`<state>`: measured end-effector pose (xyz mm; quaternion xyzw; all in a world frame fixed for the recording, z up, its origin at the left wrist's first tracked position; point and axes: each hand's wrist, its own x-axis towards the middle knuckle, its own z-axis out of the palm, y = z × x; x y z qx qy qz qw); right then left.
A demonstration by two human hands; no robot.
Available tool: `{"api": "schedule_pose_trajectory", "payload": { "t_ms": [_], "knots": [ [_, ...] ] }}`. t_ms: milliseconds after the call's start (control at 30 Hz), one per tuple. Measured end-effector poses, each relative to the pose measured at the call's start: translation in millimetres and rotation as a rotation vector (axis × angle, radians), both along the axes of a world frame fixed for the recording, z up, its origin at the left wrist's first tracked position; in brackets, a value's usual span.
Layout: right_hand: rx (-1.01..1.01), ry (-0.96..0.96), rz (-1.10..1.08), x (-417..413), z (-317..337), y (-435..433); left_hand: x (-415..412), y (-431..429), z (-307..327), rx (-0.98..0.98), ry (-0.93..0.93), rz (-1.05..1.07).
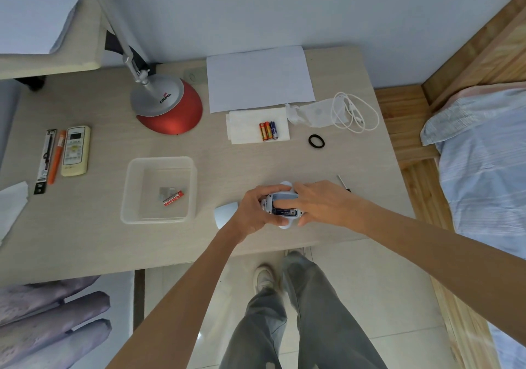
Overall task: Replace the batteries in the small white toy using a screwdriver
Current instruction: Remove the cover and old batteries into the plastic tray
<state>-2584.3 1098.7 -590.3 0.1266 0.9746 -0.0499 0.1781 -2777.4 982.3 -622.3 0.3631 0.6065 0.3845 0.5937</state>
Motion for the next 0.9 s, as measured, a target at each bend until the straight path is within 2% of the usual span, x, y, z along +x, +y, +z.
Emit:
{"api": "schedule_pose_trajectory", "payload": {
  "t_ms": [67, 133, 333, 433, 533, 633, 767, 900],
  "knots": [
    [-0.009, -0.034, -0.005, -2, 5, 1, 0, 0, 4, -0.011, -0.005, -0.014],
    [-0.022, 0.065, 0.047, -1, 4, 1, -1, 0, 5, -0.014, -0.006, -0.027],
    [0.023, 0.085, 0.092, 5, 8, 0, -1, 0, 5, -0.003, -0.024, -0.033],
    [0.009, 0.031, 0.104, 10, 15, -5, -1, 0, 6, -0.008, -0.025, -0.026],
    [-0.007, 0.121, 0.063, 17, 6, -6, -1, -1, 5, -0.013, -0.022, -0.013],
    [-0.049, 0.186, -0.109, 23, -7, -11, -1, -1, 2, -0.009, -0.007, -0.009],
    [-0.384, 0.366, -0.558, 27, -10, -29, 1, -3, -2, -0.018, -0.027, 0.017],
    [-0.46, 0.433, -0.736, 18, -24, -42, 3, -5, -1, -0.003, -0.017, 0.008]
  ]
}}
